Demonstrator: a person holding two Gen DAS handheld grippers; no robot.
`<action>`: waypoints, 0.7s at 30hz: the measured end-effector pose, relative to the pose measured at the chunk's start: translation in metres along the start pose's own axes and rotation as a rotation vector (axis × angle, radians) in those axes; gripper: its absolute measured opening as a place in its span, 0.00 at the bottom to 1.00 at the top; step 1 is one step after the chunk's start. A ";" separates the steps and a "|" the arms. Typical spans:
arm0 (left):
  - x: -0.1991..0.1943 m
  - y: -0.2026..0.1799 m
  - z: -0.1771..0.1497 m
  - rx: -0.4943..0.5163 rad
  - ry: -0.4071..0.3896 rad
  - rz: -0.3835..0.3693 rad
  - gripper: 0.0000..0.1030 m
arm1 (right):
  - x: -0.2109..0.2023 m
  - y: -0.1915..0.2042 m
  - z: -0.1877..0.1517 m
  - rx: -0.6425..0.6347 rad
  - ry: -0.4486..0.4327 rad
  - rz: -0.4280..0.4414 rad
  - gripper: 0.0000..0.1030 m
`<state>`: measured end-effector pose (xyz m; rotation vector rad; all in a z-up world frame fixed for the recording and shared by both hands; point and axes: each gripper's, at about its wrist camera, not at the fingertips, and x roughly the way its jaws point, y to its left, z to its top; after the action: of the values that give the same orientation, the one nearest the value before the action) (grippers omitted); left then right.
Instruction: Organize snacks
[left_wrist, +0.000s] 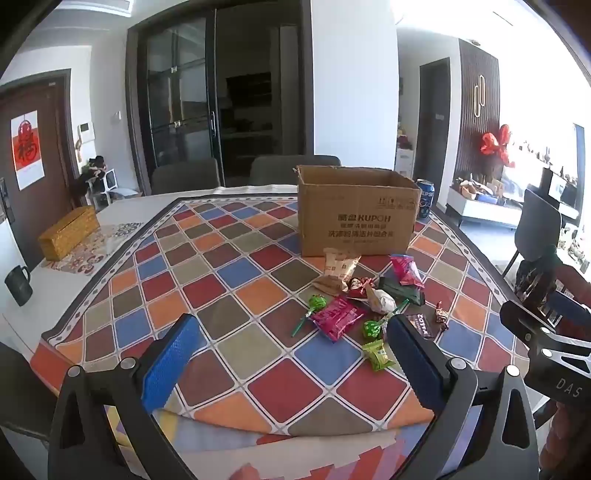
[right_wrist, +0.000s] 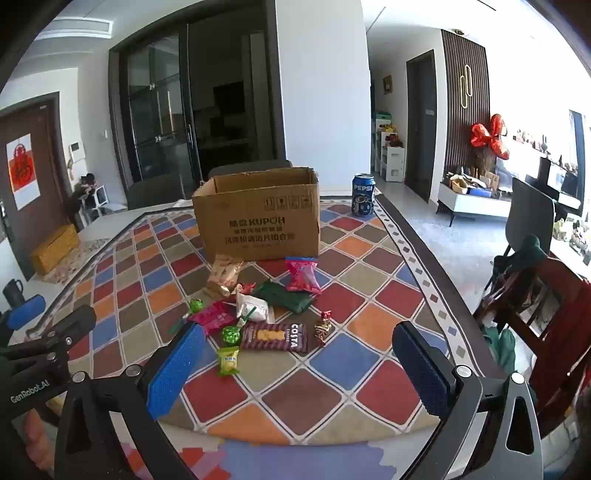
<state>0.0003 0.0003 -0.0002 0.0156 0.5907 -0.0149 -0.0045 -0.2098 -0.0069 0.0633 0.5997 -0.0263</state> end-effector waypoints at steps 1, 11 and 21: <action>0.000 0.000 0.000 -0.004 -0.001 -0.002 1.00 | 0.000 0.000 0.000 -0.001 -0.006 0.000 0.99; 0.000 -0.001 0.000 0.002 -0.007 0.001 1.00 | 0.000 0.000 0.000 -0.007 -0.012 -0.003 0.99; -0.007 0.000 0.006 0.002 -0.017 0.004 1.00 | 0.000 0.000 0.000 -0.009 -0.014 -0.003 0.99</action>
<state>-0.0023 -0.0003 0.0087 0.0191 0.5741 -0.0117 -0.0044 -0.2095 -0.0072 0.0538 0.5864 -0.0274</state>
